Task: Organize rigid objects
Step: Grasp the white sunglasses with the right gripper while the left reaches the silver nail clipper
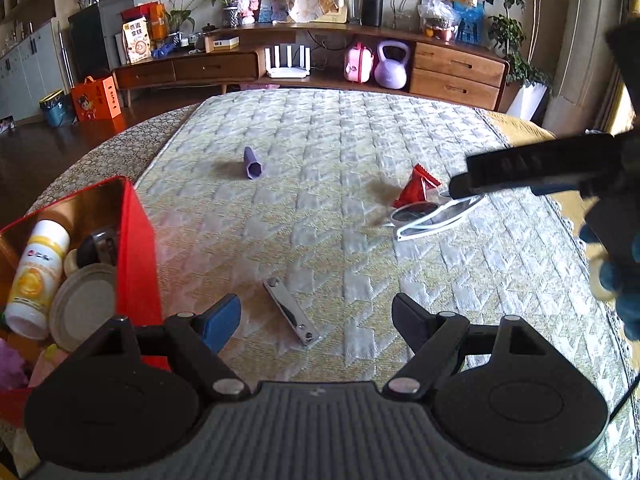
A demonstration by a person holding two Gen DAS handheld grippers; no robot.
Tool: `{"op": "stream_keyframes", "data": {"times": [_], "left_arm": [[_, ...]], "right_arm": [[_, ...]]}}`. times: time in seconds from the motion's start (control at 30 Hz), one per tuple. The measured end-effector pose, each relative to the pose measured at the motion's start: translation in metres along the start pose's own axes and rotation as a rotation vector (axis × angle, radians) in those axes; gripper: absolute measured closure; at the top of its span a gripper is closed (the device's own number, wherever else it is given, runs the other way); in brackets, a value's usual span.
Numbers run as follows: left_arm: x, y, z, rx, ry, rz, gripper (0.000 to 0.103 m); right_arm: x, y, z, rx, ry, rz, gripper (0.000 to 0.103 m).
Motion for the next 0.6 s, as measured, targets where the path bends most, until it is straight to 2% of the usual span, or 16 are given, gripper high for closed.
{"op": "stream_keyframes", "data": {"times": [0.37, 0.6], "left_arm": [[0.004, -0.022, -0.001, -0.03, 0.003, 0.026, 0.02], [0.005, -0.027, 0.001, -0.039, -0.001, 0.026, 0.02]], "right_arm": [[-0.013, -0.041, -0.01, 0.125, -0.14, 0.075, 0.008], [-0.007, -0.054, -0.005, 0.144, -0.182, 0.112, 0.014]]}}
Point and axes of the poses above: each gripper's, at about its wrist camera, not at the fingertips, and y roughly against the way its jaws point, z to its left, x to its underside, the point moved 5 cm from there along -y, roughly the way its jaws point, and after that the axes turned 7 degrees about y, right-handed, at the moved point
